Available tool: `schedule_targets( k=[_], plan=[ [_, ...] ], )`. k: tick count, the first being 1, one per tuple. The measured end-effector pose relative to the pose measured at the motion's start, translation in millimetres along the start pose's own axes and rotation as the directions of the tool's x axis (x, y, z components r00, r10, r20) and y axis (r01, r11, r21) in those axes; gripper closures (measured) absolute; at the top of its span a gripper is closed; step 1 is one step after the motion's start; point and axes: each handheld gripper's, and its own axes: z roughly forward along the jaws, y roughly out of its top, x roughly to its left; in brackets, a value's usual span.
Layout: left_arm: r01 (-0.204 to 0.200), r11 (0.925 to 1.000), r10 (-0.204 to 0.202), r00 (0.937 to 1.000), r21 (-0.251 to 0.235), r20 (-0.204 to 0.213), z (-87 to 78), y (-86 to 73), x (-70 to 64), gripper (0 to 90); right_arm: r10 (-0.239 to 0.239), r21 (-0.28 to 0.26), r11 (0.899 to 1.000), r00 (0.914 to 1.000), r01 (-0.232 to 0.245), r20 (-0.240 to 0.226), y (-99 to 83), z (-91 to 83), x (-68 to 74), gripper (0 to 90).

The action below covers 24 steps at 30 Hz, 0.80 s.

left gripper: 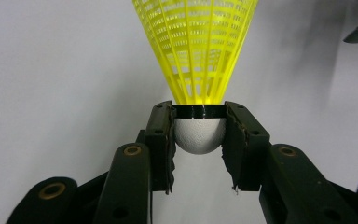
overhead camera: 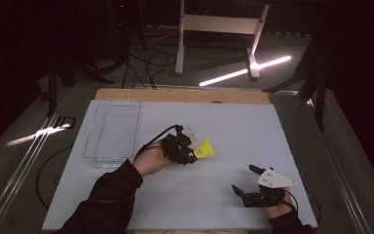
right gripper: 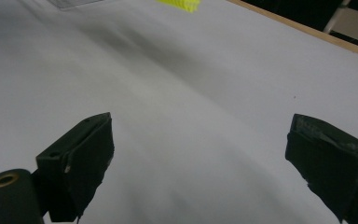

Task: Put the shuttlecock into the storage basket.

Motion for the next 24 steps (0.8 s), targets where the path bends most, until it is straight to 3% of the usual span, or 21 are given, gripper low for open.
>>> schedule_targets(
  k=[7, 15, 24],
  plan=[
    [0.014, 0.9999, -0.014, 0.9999, -0.009, -0.008, -14.2, -3.0, 4.8, 66.0, 0.004, -0.004, 1.0, 1.0, -0.004, -0.001, 0.2, 0.1, 0.1, 7.9],
    [0.032, 0.999, -0.033, 0.9984, -0.033, -0.047, -34.7, -8.0, 10.1, 66.1, 0.007, -0.002, 1.0, 1.0, -0.007, 0.0, 0.1, 0.1, -0.2, 7.9],
    [0.071, 0.9967, -0.075, 0.992, -0.039, -0.102, -57.7, -21.2, 18.4, 66.1, 0.005, 0.001, 1.0, 1.0, -0.005, 0.002, 0.2, 0.6, -0.1, 7.9]
  ],
)
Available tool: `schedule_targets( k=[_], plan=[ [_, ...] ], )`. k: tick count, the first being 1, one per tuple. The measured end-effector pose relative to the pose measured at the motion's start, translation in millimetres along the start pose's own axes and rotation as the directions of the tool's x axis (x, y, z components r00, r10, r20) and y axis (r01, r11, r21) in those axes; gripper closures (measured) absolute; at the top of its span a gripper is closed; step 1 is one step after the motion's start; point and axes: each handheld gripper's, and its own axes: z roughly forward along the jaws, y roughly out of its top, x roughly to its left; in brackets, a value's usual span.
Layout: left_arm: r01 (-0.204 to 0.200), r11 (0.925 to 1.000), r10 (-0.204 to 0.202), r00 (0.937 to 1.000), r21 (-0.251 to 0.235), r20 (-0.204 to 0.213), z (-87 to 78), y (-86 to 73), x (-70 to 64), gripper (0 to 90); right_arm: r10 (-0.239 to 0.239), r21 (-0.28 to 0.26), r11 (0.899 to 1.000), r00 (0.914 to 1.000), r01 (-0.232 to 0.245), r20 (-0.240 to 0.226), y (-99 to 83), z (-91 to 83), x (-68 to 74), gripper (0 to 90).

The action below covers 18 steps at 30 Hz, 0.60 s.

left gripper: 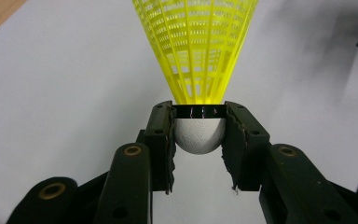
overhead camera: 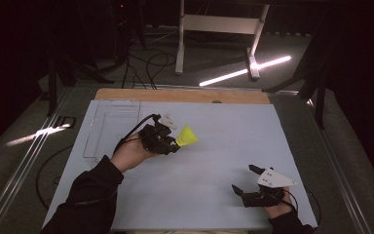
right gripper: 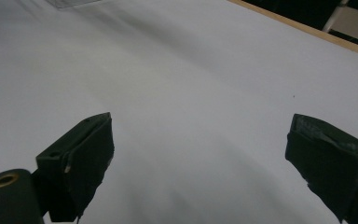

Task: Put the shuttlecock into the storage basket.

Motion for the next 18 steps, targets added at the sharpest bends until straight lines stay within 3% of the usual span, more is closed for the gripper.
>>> schedule_targets(
  k=[13, 14, 17, 18],
  plan=[
    [0.07, 0.9973, -0.071, 0.9952, -0.021, -0.067, -34.7, -17.8, 18.9, 66.1, 0.0, 0.003, 1.0, 1.0, 0.0, -0.002, 0.0, 0.8, 0.2, 7.9],
    [0.086, 0.9959, -0.088, 0.9919, -0.028, -0.091, -42.0, -21.5, 22.7, 66.1, 0.0, 0.004, 1.0, 1.0, 0.0, -0.002, 0.0, 0.8, 0.2, 7.9],
    [0.102, 0.9942, -0.105, 0.9896, -0.035, -0.098, -49.1, -26.0, 26.2, 66.1, 0.001, 0.003, 1.0, 1.0, -0.001, -0.003, -0.1, 1.0, 0.1, 7.9],
    [0.12, 0.9919, -0.124, 0.9858, -0.041, -0.113, -55.5, -30.2, 29.0, 66.1, 0.001, 0.005, 1.0, 1.0, -0.001, -0.002, -0.1, 1.2, 0.2, 7.9]
  ],
)
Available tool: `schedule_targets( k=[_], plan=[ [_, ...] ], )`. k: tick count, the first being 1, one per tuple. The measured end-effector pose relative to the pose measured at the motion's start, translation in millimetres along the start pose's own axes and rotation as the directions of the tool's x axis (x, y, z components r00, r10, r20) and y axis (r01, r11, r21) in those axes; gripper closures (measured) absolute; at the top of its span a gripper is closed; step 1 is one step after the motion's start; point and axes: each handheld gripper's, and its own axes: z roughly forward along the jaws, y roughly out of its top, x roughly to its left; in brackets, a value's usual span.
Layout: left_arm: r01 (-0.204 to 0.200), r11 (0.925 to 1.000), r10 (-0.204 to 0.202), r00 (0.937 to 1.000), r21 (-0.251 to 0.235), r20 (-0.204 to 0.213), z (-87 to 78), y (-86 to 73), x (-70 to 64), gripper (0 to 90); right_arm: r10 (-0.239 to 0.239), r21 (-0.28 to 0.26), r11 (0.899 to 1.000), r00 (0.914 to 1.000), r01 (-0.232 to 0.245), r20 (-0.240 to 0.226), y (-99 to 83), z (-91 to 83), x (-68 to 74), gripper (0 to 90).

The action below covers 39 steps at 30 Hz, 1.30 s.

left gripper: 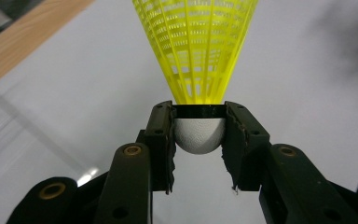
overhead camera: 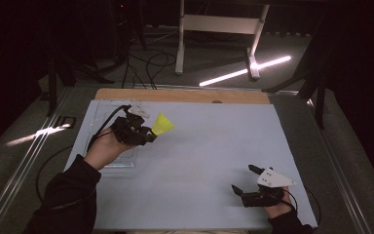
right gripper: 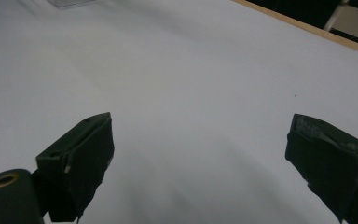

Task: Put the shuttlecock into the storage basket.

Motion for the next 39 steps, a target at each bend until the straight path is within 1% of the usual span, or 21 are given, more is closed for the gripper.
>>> schedule_targets(
  k=[2, 5, 6, 9, 10, 12, 15, 16, 19, 20, 21, 22, 27, 28, 29, 30, 33, 34, 35, 36, 39],
  plan=[
    [0.022, 0.9997, -0.022, 0.9996, -0.006, -0.017, -6.0, -3.5, 4.0, 66.1, -0.001, 0.001, 1.0, 1.0, 0.001, -0.001, 0.0, 0.2, 0.0, 7.9],
    [0.036, 0.9993, -0.037, 0.9989, -0.012, -0.029, -11.9, -7.2, 7.4, 66.1, -0.001, 0.003, 1.0, 1.0, 0.001, 0.0, 0.0, 0.3, 0.0, 7.9],
    [0.051, 0.9987, -0.051, 0.9976, -0.009, -0.047, -16.2, -11.0, 10.1, 66.1, 0.001, 0.003, 1.0, 1.0, -0.001, 0.001, -0.1, 0.3, -0.1, 7.9],
    [0.068, 0.9976, -0.069, 0.9964, -0.011, -0.05, -20.7, -15.0, 13.3, 66.1, -0.002, 0.004, 1.0, 1.0, 0.002, 0.003, 0.0, 0.6, -0.3, 7.9],
    [0.082, 0.9965, -0.083, 0.9943, -0.019, -0.068, -24.4, -19.0, 15.2, 66.1, -0.003, 0.004, 1.0, 1.0, 0.003, 0.002, -0.1, 0.8, -0.3, 7.9],
    [0.09, 0.9958, -0.091, 0.9927, -0.018, -0.079, -27.5, -22.9, 16.8, 66.1, -0.003, 0.005, 1.0, 1.0, 0.003, 0.001, -0.1, 0.9, -0.3, 7.9],
    [0.103, 0.9945, -0.104, 0.9907, -0.017, -0.087, -29.8, -26.9, 19.0, 66.1, -0.002, 0.006, 1.0, 1.0, 0.002, 0.001, -0.1, 0.9, -0.4, 7.9],
    [0.117, 0.9929, -0.119, 0.9875, -0.02, -0.103, -31.5, -30.8, 20.8, 66.1, -0.003, 0.006, 1.0, 1.0, 0.003, 0.001, -0.1, 1.0, -0.3, 7.9],
    [0.129, 0.9915, -0.13, 0.9862, -0.021, -0.102, -32.8, -35.5, 23.0, 66.1, -0.002, 0.006, 1.0, 1.0, 0.002, 0.0, -0.2, 1.1, -0.3, 7.9],
    [0.142, 0.9898, -0.143, 0.9828, -0.014, -0.117, -33.2, -40.3, 25.8, 66.1, -0.004, 0.006, 1.0, 1.0, 0.004, 0.002, -0.1, 0.9, -0.3, 7.9],
    [0.142, 0.9898, -0.143, 0.9828, -0.014, -0.117, -33.2, -40.3, 25.8, 66.1, -0.004, 0.006, 1.0, 1.0, 0.004, 0.002, -0.1, 0.9, -0.3, 7.9],
    [0.157, 0.9875, -0.157, 0.9801, -0.016, -0.121, -33.3, -44.9, 28.6, 66.1, -0.002, 0.007, 1.0, 1.0, 0.002, 0.001, -0.2, 1.0, -0.4, 7.9],
    [0.159, 0.9872, -0.159, 0.978, -0.007, -0.135, -35.3, -55.3, 33.7, 66.1, -0.005, 0.006, 1.0, 1.0, 0.005, 0.0, -0.1, 1.0, -0.1, 7.9],
    [0.178, 0.984, -0.177, 0.973, -0.01, -0.148, -38.5, -61.5, 37.9, 66.1, -0.004, 0.007, 1.0, 1.0, 0.004, 0.001, -0.2, 1.0, -0.2, 7.9],
    [0.178, 0.984, -0.177, 0.973, -0.01, -0.148, -38.5, -61.5, 37.9, 66.1, -0.004, 0.007, 1.0, 1.0, 0.004, 0.001, -0.2, 1.0, -0.2, 7.9],
    [0.189, 0.9819, -0.189, 0.9696, -0.018, -0.155, -43.0, -67.4, 41.8, 66.1, 0.0, 0.009, 1.0, 1.0, 0.0, -0.002, -0.4, 1.2, -0.3, 7.9],
    [0.196, 0.9804, -0.197, 0.9668, -0.021, -0.163, -47.5, -73.0, 45.1, 66.1, -0.001, 0.008, 1.0, 1.0, 0.001, -0.002, -0.3, 1.5, 0.0, 7.9],
    [0.205, 0.9784, -0.207, 0.9639, -0.027, -0.168, -51.7, -78.1, 48.0, 66.1, -0.004, 0.008, 1.0, 1.0, 0.004, -0.001, -0.1, 1.5, 0.1, 7.9],
    [0.205, 0.9784, -0.207, 0.9639, -0.027, -0.168, -51.7, -78.1, 48.0, 66.1, -0.004, 0.008, 1.0, 1.0, 0.004, -0.001, -0.1, 1.5, 0.1, 7.9],
    [0.215, 0.9762, -0.217, 0.9598, -0.03, -0.178, -55.6, -82.7, 51.0, 66.0, -0.002, 0.008, 1.0, 1.0, 0.002, -0.001, -0.1, 1.7, 0.0, 7.9],
    [0.219, 0.9749, -0.223, 0.957, -0.037, -0.186, -59.1, -86.6, 52.9, 66.0, -0.002, 0.008, 1.0, 1.0, 0.002, -0.002, -0.1, 1.9, 0.1, 7.9]
  ],
)
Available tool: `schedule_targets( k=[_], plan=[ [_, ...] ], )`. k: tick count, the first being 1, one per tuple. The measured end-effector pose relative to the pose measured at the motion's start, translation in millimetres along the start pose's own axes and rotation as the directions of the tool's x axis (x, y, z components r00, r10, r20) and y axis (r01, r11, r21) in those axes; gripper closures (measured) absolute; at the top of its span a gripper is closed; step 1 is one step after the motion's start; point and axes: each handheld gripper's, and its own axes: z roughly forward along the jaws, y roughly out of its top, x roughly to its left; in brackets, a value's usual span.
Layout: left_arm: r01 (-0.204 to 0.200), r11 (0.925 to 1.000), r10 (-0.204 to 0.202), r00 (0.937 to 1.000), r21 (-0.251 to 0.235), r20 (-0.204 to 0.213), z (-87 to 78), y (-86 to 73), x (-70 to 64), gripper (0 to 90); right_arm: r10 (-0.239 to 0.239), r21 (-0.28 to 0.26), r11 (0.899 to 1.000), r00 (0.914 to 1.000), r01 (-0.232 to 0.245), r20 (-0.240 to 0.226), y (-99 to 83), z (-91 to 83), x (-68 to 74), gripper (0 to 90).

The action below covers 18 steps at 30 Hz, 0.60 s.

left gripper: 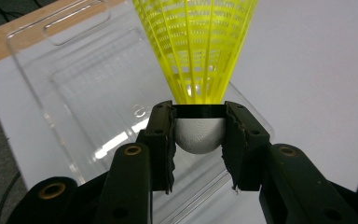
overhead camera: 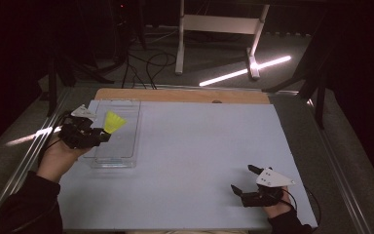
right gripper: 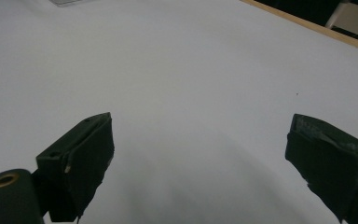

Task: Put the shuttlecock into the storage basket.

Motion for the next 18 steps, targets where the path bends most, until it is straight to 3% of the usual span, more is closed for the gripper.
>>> schedule_targets(
  k=[13, 18],
  plan=[
    [0.02, 0.9995, -0.018, 0.9988, 0.025, -0.046, -11.1, -17.8, 14.6, 66.0, -0.002, 0.007, 1.0, 1.0, 0.002, -0.004, -0.2, 1.2, 0.1, 7.9],
    [0.027, 0.9992, -0.026, 0.999, 0.031, -0.036, -12.9, -22.9, 18.8, 66.0, -0.003, 0.006, 1.0, 1.0, 0.003, -0.004, -0.1, 1.1, 0.0, 7.9]
  ],
)
